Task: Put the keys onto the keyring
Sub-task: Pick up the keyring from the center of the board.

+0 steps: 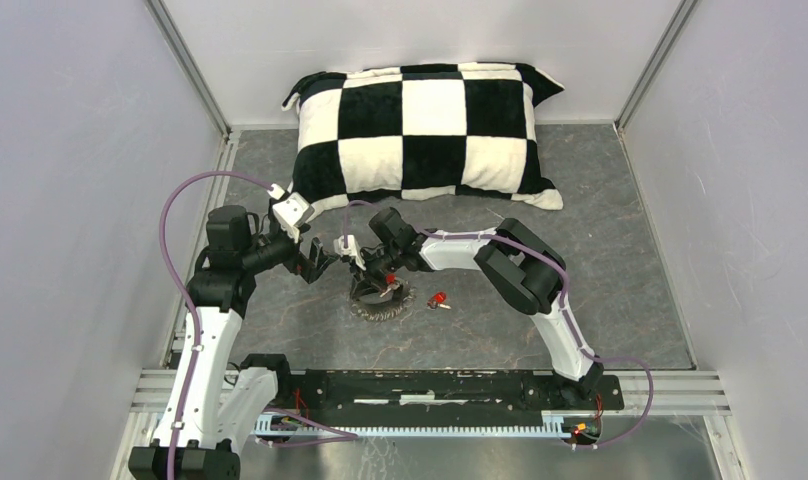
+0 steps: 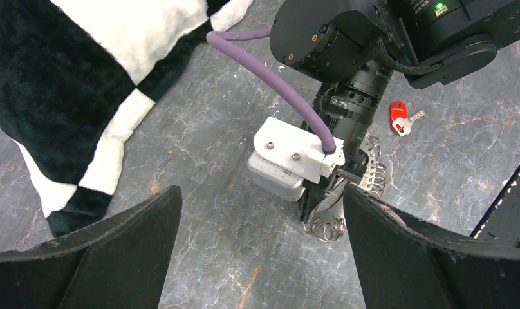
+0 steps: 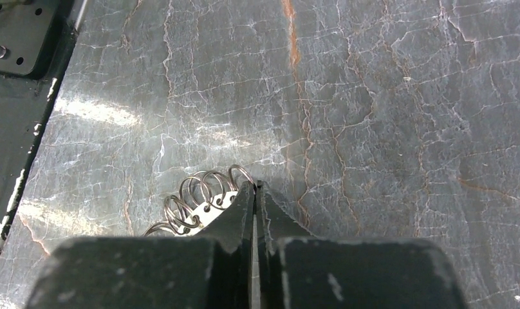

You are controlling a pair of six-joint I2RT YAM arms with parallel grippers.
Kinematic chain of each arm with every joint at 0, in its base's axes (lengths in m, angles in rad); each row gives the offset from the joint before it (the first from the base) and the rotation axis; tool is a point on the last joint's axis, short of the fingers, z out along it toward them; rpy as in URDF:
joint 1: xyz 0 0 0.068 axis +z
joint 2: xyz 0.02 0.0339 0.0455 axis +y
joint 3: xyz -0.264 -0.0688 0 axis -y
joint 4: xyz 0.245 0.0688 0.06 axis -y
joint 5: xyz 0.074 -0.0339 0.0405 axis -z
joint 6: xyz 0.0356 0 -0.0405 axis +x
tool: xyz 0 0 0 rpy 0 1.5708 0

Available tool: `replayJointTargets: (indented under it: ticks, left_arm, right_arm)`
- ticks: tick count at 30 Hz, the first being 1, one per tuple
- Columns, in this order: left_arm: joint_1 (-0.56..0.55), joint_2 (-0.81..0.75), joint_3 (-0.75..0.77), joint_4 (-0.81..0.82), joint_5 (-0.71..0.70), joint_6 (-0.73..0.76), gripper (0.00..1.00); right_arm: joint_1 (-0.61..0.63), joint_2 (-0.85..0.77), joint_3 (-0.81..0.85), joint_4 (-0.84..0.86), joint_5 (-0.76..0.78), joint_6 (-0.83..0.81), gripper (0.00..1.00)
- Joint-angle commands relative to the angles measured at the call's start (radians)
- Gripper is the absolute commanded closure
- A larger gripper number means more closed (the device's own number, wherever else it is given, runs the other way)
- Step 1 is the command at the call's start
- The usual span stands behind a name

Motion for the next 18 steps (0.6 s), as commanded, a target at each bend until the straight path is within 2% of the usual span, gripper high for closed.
replayJointTargets:
  ticks: [1,5,11,14,18]
  left_arm:
    - [-0.003,-0.013,0.049,-0.007,0.000,0.017,0.00]
    - [-0.003,-0.008,0.048,-0.001,0.003,0.018,0.00]
    - [-0.003,0.001,0.007,-0.029,0.015,0.089,0.00]
    - [-0.003,0.007,-0.023,-0.122,0.071,0.233,0.02]
    - [-0.003,0.012,-0.022,-0.343,0.181,0.511,0.05]
  right_arm:
    - [0.006,-0.031,-0.004,-0.006,0.002,-0.005,1.00]
    - [0.005,-0.069,-0.047,0.043,0.003,0.023,1.00]
    - [0.000,-0.202,-0.204,0.256,0.021,0.136,1.00]
    - [0.000,-0.274,-0.271,0.334,0.037,0.188,0.99]
    - [-0.001,-0.380,-0.355,0.434,0.064,0.251,1.00]
